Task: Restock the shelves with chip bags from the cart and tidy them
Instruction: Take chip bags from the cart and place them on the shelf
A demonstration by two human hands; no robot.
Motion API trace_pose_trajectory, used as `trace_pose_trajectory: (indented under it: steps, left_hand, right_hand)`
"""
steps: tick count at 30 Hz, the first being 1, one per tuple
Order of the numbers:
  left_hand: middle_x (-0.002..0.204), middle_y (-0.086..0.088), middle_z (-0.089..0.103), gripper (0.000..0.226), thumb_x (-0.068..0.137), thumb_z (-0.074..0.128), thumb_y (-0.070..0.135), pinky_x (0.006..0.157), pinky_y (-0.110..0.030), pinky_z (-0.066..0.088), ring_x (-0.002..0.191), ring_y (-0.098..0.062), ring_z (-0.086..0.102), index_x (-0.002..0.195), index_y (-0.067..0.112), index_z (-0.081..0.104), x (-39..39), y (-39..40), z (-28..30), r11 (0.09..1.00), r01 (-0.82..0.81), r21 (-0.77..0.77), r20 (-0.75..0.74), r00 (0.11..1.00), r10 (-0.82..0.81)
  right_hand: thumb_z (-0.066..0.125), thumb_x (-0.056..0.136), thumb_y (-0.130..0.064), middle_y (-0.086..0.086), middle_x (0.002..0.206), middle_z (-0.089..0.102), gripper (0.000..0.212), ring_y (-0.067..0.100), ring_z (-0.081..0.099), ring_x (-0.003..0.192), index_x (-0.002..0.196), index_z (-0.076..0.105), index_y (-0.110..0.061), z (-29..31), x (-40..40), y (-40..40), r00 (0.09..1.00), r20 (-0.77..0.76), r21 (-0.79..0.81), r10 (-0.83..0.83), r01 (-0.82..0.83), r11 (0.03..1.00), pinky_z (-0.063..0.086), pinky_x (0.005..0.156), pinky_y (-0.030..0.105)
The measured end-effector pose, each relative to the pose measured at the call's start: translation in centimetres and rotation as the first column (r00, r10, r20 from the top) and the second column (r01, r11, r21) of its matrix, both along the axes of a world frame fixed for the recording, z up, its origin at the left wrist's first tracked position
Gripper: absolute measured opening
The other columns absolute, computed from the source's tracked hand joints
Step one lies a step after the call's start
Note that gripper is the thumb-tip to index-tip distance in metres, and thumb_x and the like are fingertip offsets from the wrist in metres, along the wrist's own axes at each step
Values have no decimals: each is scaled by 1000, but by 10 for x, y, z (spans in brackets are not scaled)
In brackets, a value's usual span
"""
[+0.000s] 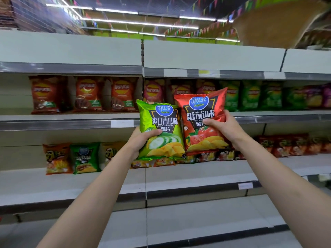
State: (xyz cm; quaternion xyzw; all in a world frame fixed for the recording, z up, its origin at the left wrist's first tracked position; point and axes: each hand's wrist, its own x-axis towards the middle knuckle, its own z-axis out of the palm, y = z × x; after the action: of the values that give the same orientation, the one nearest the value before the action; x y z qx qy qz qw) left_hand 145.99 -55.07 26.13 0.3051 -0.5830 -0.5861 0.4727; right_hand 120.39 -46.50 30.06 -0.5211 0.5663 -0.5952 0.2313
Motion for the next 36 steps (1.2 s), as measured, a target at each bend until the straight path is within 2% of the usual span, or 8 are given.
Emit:
trace_pose_trajectory:
  steps: [3,8,13,18,22,29,33,36]
  left_hand:
    - [104,-9,73,37,78,74,9,76,-35,59,88,-25,71,113,13,63,-16,3,1,999,33,6,10,999,-33]
    - [97,-9,75,25,80,72,5,76,-35,59,82,-24,71,101,15,67,-48,4,1,996,92,9,17,996,-92]
    - [93,-6,75,24,80,71,3,72,-33,60,78,-21,72,100,15,66,-96,3,-3,982,186,20,32,982,-187]
    - [105,-13,73,40,74,78,7,84,-44,57,93,-31,70,111,13,63,-156,-3,-14,951,302,61,50,951,-305]
    - [107,-11,72,82,48,90,27,88,-49,55,95,-32,70,122,12,58,-208,-7,-18,917,390,87,71,915,-396]
    - [106,-11,73,75,54,89,22,87,-48,56,95,-31,70,122,10,59,-292,-18,-19,858,507,84,13,860,-509]
    - [102,-11,74,42,73,80,10,80,-40,58,90,-28,71,111,15,62,-333,-30,-15,849,522,85,1,852,-523]
    - [101,-13,74,34,73,79,9,79,-39,58,87,-27,72,103,15,65,-362,-41,-13,839,540,71,0,841,-541]
  right_hand:
    - [80,75,-26,-6,100,67,54,12,67,86,120,51,-19,-1,-13,10,1000,2,6,-26,26,1000,53,70,25]
    - [84,69,-28,1,108,70,56,20,69,96,117,56,-19,-8,-43,23,994,5,5,-111,111,994,54,91,44]
    - [83,71,-27,1,106,70,54,21,69,93,116,55,-21,-18,-78,45,978,25,22,-207,206,978,55,89,44]
    - [81,74,-28,-6,99,67,47,12,67,86,112,54,-24,-31,-118,73,940,31,45,-339,338,940,53,75,29]
    - [82,72,-32,-6,100,67,46,18,67,91,108,53,-25,-35,-156,89,894,15,78,-447,445,892,54,85,38]
    - [81,73,-31,-1,104,65,53,20,67,90,113,47,-22,-24,-213,99,826,9,100,-563,560,823,55,82,37]
    - [82,72,-32,3,111,63,63,21,67,94,119,42,-19,-19,-243,92,784,2,97,-621,618,780,55,87,41]
    - [83,70,-30,5,113,64,63,22,67,96,118,43,-19,-17,-266,85,768,10,90,-640,637,766,55,89,44]
